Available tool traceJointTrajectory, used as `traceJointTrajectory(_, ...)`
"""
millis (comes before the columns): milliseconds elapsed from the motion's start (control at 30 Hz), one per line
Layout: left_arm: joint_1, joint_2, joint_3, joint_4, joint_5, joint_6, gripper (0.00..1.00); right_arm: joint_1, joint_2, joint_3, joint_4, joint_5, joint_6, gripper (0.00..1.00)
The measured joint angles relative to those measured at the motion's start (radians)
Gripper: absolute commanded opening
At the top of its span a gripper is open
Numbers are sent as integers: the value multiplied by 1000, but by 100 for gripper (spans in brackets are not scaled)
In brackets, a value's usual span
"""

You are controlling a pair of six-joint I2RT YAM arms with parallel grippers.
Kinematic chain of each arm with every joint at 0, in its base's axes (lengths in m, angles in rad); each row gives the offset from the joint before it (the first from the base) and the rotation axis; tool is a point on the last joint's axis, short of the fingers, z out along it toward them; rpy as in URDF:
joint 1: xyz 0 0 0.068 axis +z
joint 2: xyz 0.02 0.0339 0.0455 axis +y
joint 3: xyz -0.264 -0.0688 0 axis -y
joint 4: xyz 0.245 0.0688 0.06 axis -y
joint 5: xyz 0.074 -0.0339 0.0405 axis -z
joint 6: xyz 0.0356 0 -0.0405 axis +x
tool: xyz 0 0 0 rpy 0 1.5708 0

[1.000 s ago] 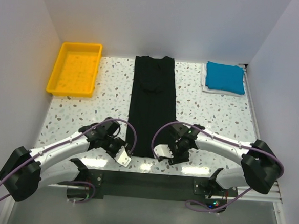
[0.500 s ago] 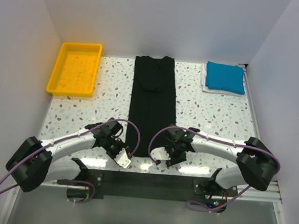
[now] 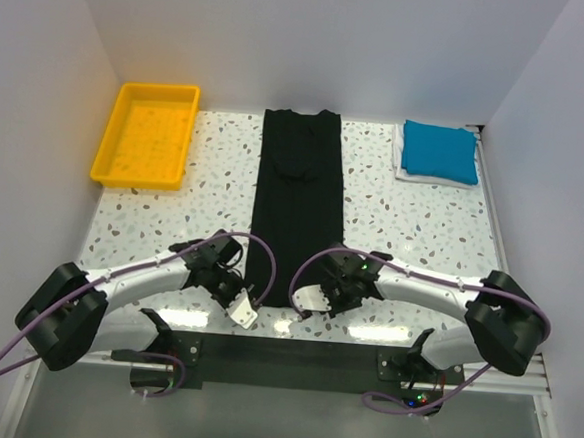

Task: Fold and stack the t-shirts
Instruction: Fold the tshirt

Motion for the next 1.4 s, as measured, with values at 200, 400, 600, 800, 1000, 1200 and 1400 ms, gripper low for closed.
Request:
traceJointTrajectory(200,0,-42,3,-21,-4,-48,0,0,-74,-11,-24,-7,37,0)
traceJointTrajectory(400,-6,-55,86,-90,44,-107,0,0,-156,-6,-64,-31,99,0)
traceJointTrajectory(600,-10,-138,109,-204,68,-132,0,0,-239,15,-150,-72,159,0)
traceJointTrajectory(800,80,-38,279,-257,103,-159,0,-114,-225,108,-172,-99,161,0)
traceJointTrajectory(1000,213,143,444,-229,134,-170,0,-274,-68,241,-151,-121,96,0)
traceJointTrajectory(1200,293,305,566,-154,150,-184,0,-386,92,366,-124,-141,11,0)
traceJointTrajectory(1400,344,461,695,-80,148,-183,0,-476,262,523,-79,-152,-68,0)
